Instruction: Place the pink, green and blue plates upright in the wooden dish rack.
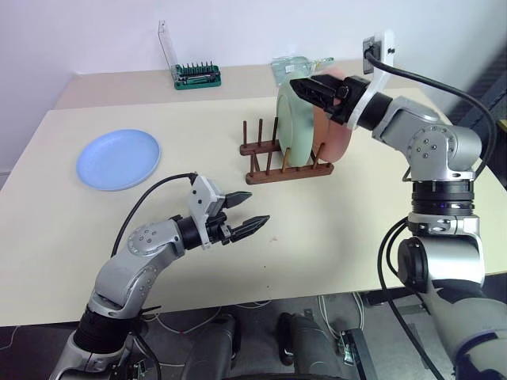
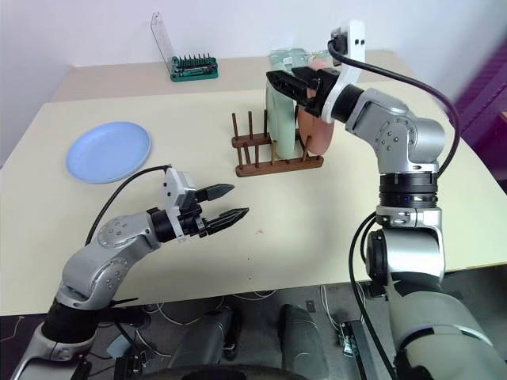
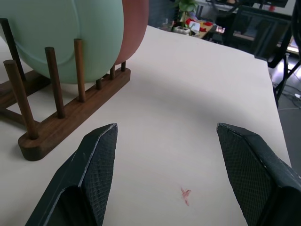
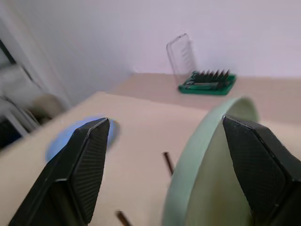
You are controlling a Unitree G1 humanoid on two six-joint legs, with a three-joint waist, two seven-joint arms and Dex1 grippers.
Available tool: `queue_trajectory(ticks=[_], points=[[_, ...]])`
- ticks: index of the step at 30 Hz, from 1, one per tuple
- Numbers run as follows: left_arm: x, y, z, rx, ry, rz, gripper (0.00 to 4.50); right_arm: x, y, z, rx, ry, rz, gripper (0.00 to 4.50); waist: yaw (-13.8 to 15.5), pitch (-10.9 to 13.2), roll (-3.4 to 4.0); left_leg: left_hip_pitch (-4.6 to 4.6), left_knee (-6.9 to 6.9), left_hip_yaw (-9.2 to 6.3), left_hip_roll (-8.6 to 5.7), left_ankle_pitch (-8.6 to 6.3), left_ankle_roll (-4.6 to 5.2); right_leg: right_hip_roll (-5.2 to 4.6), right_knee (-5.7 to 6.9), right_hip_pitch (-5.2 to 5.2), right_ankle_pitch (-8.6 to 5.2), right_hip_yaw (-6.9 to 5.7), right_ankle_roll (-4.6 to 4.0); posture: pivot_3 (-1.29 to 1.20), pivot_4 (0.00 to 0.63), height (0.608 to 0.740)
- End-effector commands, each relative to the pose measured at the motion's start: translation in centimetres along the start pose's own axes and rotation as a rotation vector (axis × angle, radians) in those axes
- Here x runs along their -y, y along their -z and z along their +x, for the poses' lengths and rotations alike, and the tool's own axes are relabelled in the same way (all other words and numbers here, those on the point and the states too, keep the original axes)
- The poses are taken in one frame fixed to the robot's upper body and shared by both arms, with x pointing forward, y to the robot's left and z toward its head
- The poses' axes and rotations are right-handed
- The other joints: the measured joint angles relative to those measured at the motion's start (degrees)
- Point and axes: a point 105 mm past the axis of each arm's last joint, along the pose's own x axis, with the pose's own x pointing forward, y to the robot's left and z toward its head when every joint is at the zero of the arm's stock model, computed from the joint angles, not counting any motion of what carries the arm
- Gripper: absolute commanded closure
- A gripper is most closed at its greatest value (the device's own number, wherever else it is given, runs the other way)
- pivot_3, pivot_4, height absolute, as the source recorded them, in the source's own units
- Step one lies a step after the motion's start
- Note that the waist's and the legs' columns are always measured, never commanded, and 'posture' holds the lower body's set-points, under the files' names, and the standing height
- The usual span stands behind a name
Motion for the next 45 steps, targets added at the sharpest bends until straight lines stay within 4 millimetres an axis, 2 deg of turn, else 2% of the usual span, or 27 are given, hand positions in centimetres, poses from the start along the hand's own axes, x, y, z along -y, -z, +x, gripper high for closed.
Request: queue_trajectory(ticks=[1,3,4,5,6,7,9,11,12,15,18,22,30,33,36,42,45], points=[[-0.4,-1.2,-0.3,0.041,-0.038,0.039,1.04,-0.2,-2.5,-0.6,0.015,0.030,-0.373,0.64,0.00,0.00,0.00,0.00,0.00,0.02,0.00,0.00,0.00,0.00,0.00,0.00,0.00,0.00,0.00,0.00,0.150,0.740],[-1.4,-1.3,-0.4,0.058,-0.092,0.018,1.04,-0.7,-3.5,-0.6,0.059,0.016,-0.508,0.64,0.00,0.00,0.00,0.00,0.01,0.04,0.00,0.00,0.00,0.00,-0.01,0.00,-0.01,0.00,0.00,0.00,0.150,0.740],[-2.4,-1.6,-0.6,0.079,-0.151,0.025,0.80,-1.4,-4.0,-0.5,0.087,-0.013,-0.524,0.61,-0.07,0.01,-0.01,0.00,0.01,0.05,0.00,0.00,0.00,0.00,-0.01,0.00,-0.01,0.01,0.01,0.00,0.150,0.740],[-5.0,-2.1,-1.3,0.101,-0.312,0.004,0.52,-3.0,-4.2,-0.1,0.108,-0.083,-0.552,0.60,-0.11,0.01,-0.01,0.02,0.02,0.07,0.02,0.00,0.00,0.02,-0.02,0.00,0.00,0.01,0.01,0.00,0.150,0.740],[-6.8,-2.3,-1.9,0.116,-0.425,-0.014,0.20,-4.2,-4.2,0.2,0.119,-0.132,-0.570,0.60,-0.12,0.01,0.00,0.03,0.02,0.08,0.04,0.00,0.00,0.03,-0.01,0.01,0.00,0.03,0.02,0.00,0.150,0.740],[-9.1,-2.8,-3.2,0.138,-0.577,-0.010,0.09,-6.1,-3.6,0.5,0.118,-0.215,-0.617,0.60,-0.18,0.03,-0.04,0.05,0.02,0.08,0.08,0.00,0.00,0.06,0.02,0.00,0.02,0.04,0.04,0.00,0.150,0.740],[-13.8,-3.7,-7.6,0.185,-0.945,-0.077,0.09,-9.6,-1.4,1.1,0.093,-0.363,-0.643,0.60,-0.37,0.03,-0.05,0.07,0.02,0.08,0.21,0.00,-0.01,0.18,0.04,-0.01,0.07,0.03,0.01,0.00,0.150,0.740],[-16.0,-3.7,-11.1,0.217,-1.184,-0.167,0.09,-11.3,0.0,1.4,0.083,-0.422,-0.619,0.60,-0.67,-0.01,-0.11,0.12,-0.01,0.06,0.33,0.00,-0.01,0.28,0.11,-0.04,0.06,0.03,0.00,0.00,0.150,0.740],[-16.6,-3.8,-12.8,0.212,-1.277,-0.181,0.09,-11.8,0.8,1.5,0.076,-0.436,-0.612,0.60,-0.68,-0.01,-0.10,0.12,-0.01,0.04,0.33,0.00,-0.02,0.29,0.13,-0.05,0.07,0.03,-0.01,0.00,0.150,0.740],[-17.1,-4.3,-15.6,0.208,-1.419,-0.199,0.09,-12.4,2.2,1.8,0.062,-0.451,-0.600,0.60,-0.19,0.01,-0.13,0.10,0.06,0.08,0.16,0.02,-0.07,0.18,0.17,-0.04,0.10,0.05,0.04,0.00,0.150,0.740],[-17.7,-3.2,-18.1,0.178,-1.552,-0.349,0.09,-12.7,3.0,2.0,0.053,-0.469,-0.575,0.60,0.39,0.04,-0.32,0.06,0.17,0.08,0.01,0.01,-0.08,0.17,0.08,-0.01,0.22,0.12,0.22,0.00,0.150,0.740],[-18.3,-1.1,-19.9,0.102,-1.642,-0.473,0.09,-12.7,3.9,2.0,0.035,-0.478,-0.572,0.60,0.26,0.03,-0.40,0.07,0.21,0.03,-0.01,0.00,-0.11,0.18,0.02,0.08,0.25,0.11,0.26,0.00,0.150,0.740],[-20.5,4.3,-19.5,-0.021,-1.622,-0.809,0.09,-13.2,4.6,1.8,0.035,-0.488,-0.569,0.60,0.05,0.03,-0.44,0.09,0.09,0.03,0.10,0.16,-0.35,0.26,0.13,-0.07,0.37,0.10,0.07,0.00,0.150,0.740],[-21.1,4.6,-18.7,0.028,-1.600,-0.882,0.09,-13.2,5.0,1.8,0.029,-0.481,-0.570,0.60,0.04,0.02,-0.43,0.13,0.09,0.04,0.11,0.20,-0.42,0.24,0.19,-0.06,0.39,0.10,0.04,0.00,0.150,0.740],[-21.5,4.2,-18.3,0.061,-1.597,-0.881,1.35,-13.1,5.3,1.7,0.017,-0.468,-0.573,0.60,0.13,0.02,-0.42,0.17,0.09,0.04,0.13,0.23,-0.47,0.23,0.23,-0.04,0.42,0.11,0.00,0.00,0.150,0.740],[-21.7,3.2,-18.0,0.091,-1.576,-0.847,4.34,-12.9,6.1,1.6,-0.004,-0.453,-0.585,0.60,0.05,0.00,-0.46,0.16,0.11,0.04,0.13,0.25,-0.50,0.22,0.21,-0.02,0.45,0.11,-0.01,0.00,0.150,0.740],[-21.8,2.0,-17.3,0.120,-1.525,-0.801,4.43,-13.0,6.3,1.7,-0.004,-0.453,-0.593,0.60,0.02,0.00,-0.46,0.16,0.07,0.04,0.13,0.26,-0.51,0.22,0.22,-0.05,0.45,0.11,-0.02,0.00,0.150,0.740]])
